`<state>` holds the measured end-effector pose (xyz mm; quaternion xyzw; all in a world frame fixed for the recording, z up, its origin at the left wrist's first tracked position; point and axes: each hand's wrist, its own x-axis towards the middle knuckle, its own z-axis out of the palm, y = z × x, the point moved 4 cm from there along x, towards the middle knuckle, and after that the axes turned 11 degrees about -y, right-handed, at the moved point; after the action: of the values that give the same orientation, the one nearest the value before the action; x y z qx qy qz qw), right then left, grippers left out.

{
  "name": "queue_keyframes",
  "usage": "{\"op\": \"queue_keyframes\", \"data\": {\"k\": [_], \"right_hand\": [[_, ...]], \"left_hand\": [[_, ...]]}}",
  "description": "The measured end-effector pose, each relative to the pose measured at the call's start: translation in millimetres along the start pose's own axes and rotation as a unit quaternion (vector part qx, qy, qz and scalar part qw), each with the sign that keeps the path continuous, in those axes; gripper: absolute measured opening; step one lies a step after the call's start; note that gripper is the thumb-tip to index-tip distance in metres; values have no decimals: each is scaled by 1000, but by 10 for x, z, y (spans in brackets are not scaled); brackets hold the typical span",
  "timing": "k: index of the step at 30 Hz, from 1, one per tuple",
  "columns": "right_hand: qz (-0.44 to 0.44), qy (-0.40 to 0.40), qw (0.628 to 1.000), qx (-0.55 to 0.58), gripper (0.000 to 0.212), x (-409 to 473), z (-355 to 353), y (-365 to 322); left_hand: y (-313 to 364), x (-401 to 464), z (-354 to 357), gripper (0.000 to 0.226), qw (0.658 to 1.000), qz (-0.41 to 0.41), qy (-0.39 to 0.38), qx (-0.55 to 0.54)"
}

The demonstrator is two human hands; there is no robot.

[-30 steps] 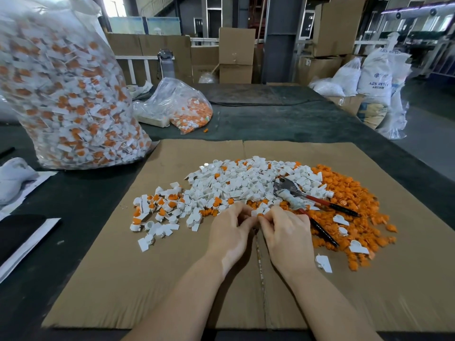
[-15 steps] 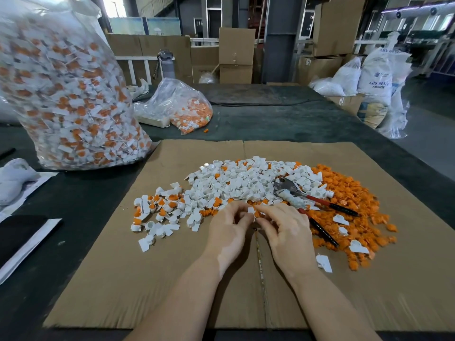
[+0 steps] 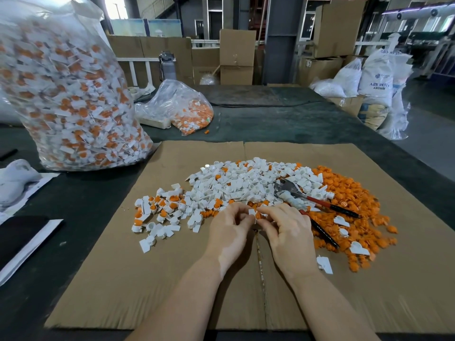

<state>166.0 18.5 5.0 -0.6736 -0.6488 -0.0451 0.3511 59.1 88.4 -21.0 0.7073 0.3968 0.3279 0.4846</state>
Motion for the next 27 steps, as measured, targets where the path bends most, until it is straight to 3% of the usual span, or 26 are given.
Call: {"op": "queue_keyframes", "data": {"k": [10,15,17,21,24,27], "right_hand": [[8,-18,1000,-4,20,13,10,23],[85,-5,996,-39,27,116,-120,124],[175,-46,977,-113,34,201,-199,283],[337,-217,894,-199,51,295,-282,615],[362,-291,861,-205,56,358,-268,700],[334,-305,860,-235,52,406,-259,700]], "left_hand": [[28,35,4,8,1000,-15,-6,14],[27,84,-2,6,994,-56,-14,-89],[18,105,-7,7,991,-72,-13,-111],[26,135,-6,6,991,-78,-17,-111],[30,150,1,7,990,-75,-22,-116],[25,165,-2,10,990,-75,-23,-113]]}}
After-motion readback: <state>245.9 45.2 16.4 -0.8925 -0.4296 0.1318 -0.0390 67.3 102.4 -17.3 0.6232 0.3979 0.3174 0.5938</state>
